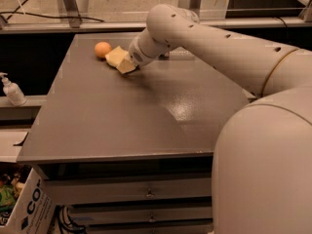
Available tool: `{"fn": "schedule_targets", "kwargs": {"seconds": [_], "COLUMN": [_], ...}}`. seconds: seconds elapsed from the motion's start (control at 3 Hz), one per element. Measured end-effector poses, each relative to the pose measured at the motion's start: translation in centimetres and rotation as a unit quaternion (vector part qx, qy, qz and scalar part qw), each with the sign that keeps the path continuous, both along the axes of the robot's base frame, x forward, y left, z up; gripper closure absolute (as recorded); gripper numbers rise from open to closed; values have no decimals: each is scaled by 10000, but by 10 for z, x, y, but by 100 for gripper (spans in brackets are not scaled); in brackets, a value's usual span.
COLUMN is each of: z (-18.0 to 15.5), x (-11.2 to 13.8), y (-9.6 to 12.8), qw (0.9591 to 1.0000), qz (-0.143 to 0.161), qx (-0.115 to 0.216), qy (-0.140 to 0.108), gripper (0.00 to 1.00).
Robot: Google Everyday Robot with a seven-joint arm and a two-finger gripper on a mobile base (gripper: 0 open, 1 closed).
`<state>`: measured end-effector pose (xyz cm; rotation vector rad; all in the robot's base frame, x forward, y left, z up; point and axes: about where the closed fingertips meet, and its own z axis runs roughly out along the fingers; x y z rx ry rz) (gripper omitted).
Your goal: Move sponge near orange
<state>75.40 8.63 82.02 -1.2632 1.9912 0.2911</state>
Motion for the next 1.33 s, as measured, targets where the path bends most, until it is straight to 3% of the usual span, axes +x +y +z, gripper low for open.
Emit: {"fn": "schedule_targets", "kwargs": {"seconds": [0.33, 1.0, 1.33], "z": [1, 1, 8], "x": [-1, -1, -13], "y": [0, 0, -10], "qw": [10000, 10000, 9997], "qz": [4, 4, -28], "qx": [15, 16, 208], "qy": [31, 32, 97], "gripper": [0, 0, 0]}}
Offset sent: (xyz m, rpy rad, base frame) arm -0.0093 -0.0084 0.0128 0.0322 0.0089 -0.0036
